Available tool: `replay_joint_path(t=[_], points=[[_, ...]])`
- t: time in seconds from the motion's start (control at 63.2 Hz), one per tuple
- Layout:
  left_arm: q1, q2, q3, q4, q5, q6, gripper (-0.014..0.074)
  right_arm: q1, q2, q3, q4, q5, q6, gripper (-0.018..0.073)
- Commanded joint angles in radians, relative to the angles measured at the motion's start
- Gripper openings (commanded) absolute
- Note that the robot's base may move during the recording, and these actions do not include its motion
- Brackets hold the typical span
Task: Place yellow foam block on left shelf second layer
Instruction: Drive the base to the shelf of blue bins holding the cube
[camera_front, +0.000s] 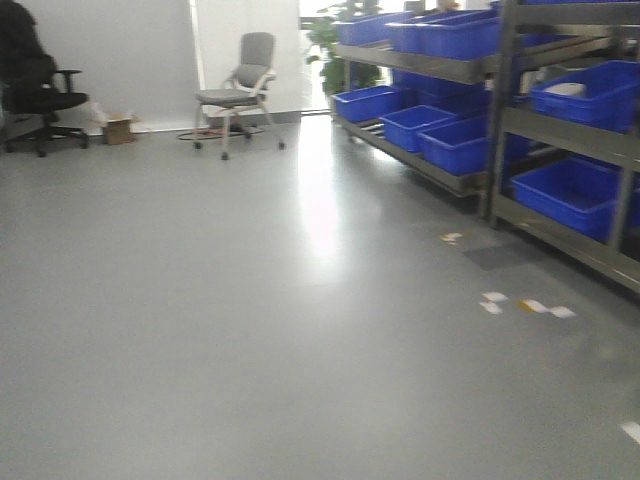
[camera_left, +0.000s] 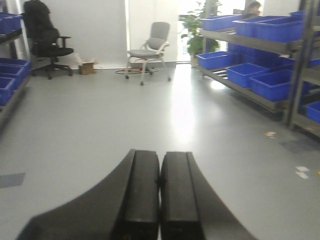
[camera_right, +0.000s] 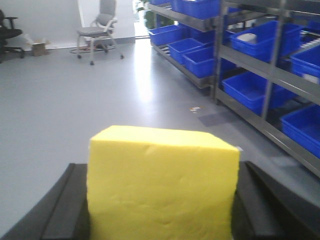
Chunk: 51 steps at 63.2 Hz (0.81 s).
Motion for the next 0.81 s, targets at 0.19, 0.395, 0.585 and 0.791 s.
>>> replay_joint_path(t=[0.19, 0.395, 0.585, 0.791], points=[[-0.007, 0.005, 0.026, -0.002, -0.088, -0.004, 0.0136, -0.005, 0.012, -0.028, -0.008, -0.088, -0.009, 0.0289], [-0.007, 0.005, 0.026, -0.002, -0.088, -0.004, 0.0136, -0.005, 0.012, -0.028, -0.008, -0.088, -0.009, 0.0289], [-0.007, 0.005, 0.026, -0.002, -0.088, -0.004, 0.0136, -0.005, 0.012, -0.028, -0.008, -0.088, -0.009, 0.0289], [-0.007, 0.005, 0.026, -0.002, -0.088, -0.004, 0.0136, -0.005, 0.012, -0.028, -0.008, -0.088, -0.009, 0.0289]])
